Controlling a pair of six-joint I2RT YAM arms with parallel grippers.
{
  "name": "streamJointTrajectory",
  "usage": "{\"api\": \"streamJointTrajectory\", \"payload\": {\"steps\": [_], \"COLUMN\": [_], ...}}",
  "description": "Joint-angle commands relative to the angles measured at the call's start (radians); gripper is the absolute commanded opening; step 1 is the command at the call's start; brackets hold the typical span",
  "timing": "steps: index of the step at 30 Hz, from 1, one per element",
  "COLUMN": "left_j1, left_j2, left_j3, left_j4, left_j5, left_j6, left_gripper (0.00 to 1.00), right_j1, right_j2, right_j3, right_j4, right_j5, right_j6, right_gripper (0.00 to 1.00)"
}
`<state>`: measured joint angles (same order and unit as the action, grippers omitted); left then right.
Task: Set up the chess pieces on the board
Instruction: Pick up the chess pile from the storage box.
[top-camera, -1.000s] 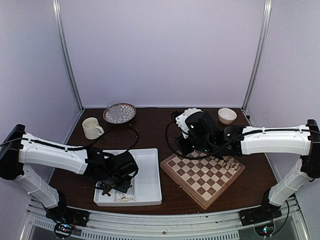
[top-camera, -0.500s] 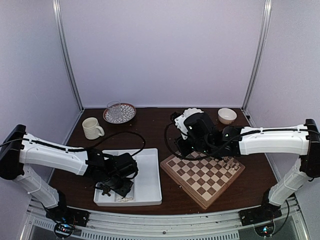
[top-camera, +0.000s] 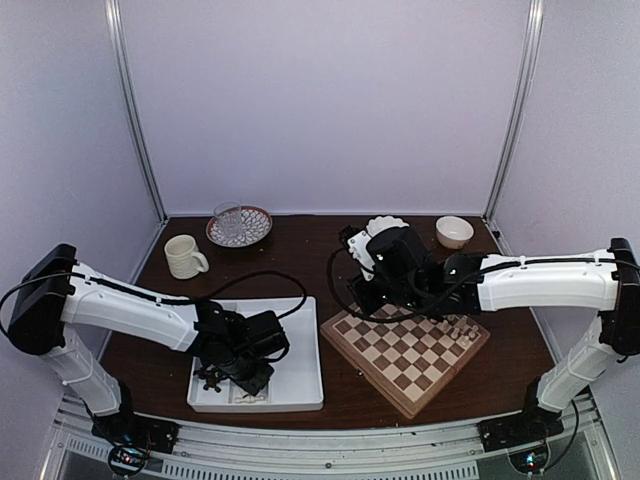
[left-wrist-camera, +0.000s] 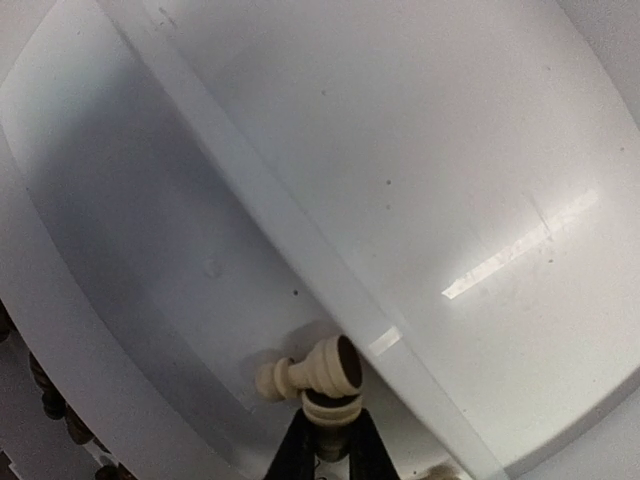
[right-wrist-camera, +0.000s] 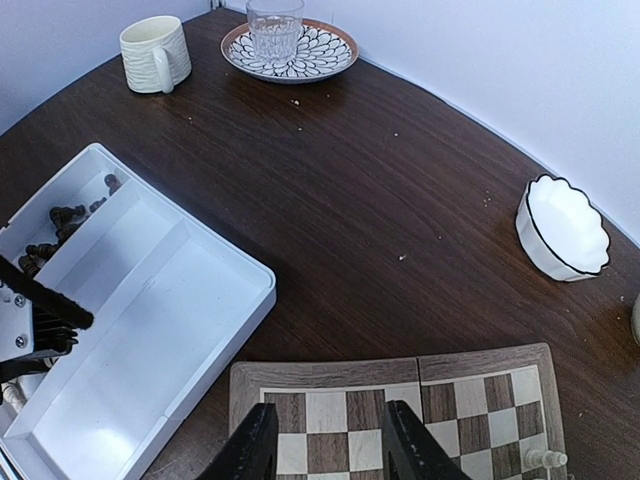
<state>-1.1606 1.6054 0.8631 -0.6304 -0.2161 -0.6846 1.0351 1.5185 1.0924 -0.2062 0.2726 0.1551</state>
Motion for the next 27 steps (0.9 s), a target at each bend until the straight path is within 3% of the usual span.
{"api": "streamJointTrajectory", "payload": {"steps": [1, 14, 18, 22, 27], "left_j1": [-0.002, -0.003, -0.003, -0.003, -0.003], "left_j2": [-0.014, -0.335, -0.444, -0.555, -0.664], "left_j3": [-0.004, -0.092, -0.129, -0.188, -0.266], "left_j4": [-0.016, 0.134, 0.198, 0.287, 0.418], "left_j5": [-0.019, -0.042, -0.022, 0.009, 0.122], "left_j6": [0.016, -0.001, -0.016, -0.007, 0.049], "left_gripper": [0.05, 0.07, 0.09, 0.09, 0.09], "right_j1": [0.009, 0.042, 0.07, 0.08, 0.108], "right_j2": [-0.002, -0.041, -0.07, -0.082, -0.121], "right_j3": [0.01, -0.035, -0.073, -0.096, -0.171], "right_j4": [0.006, 0.075, 0.145, 0.198, 0.339], "right_j5": [0.027, -0.046, -0.149, -0.347, -0.482], "right_j6": [-0.008, -0.034, -0.065, -0.093, -0.123], "right_gripper": [0.38, 0.38, 0.39, 0.4, 0.42]}}
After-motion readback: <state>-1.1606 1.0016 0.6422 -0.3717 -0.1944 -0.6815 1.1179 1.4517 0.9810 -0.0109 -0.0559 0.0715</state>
